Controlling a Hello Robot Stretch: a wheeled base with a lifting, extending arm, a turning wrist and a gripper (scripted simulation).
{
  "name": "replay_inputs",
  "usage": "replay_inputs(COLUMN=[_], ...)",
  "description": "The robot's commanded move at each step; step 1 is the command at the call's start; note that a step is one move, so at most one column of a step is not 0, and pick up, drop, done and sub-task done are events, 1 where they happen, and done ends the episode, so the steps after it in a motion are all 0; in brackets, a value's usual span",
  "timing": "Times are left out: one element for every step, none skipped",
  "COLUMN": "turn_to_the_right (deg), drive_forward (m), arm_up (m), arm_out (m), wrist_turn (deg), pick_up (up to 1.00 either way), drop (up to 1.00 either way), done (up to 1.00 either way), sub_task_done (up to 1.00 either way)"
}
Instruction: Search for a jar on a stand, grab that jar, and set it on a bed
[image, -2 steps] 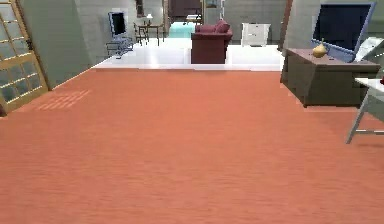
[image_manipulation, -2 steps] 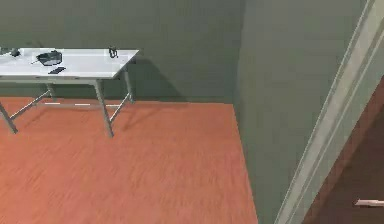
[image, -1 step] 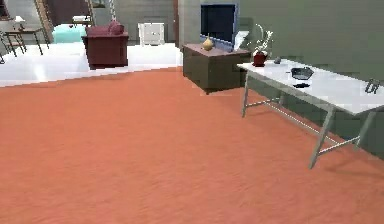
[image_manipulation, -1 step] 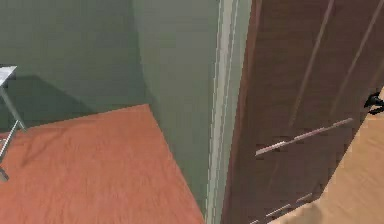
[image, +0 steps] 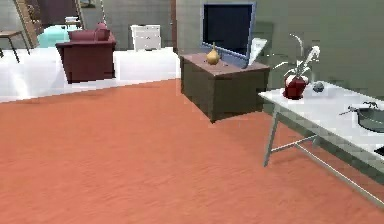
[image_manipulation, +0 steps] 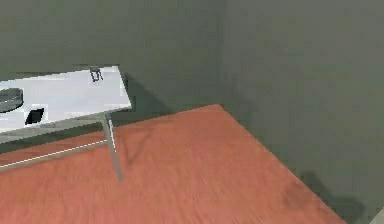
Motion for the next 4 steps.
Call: replay_inputs(turn_to_the_right=[0.0, 6.0, 0.0, -27.0], drive_forward=[1.0, 0.0, 0.4, 0.0], arm_up=[0.0, 0.0, 0.0, 0.0], arm_out=[0.0, 0.0, 0.0, 0.0], wrist_turn=[0.0, 0.0, 0.0, 0.0], pick_up=[0.0, 0.0, 0.0, 0.0], drop=[0.0, 0.0, 0.0, 0.0], done=[0.0, 0.0, 0.0, 0.0], sub_task_done=[0.0, 0.0, 0.0, 0.0])
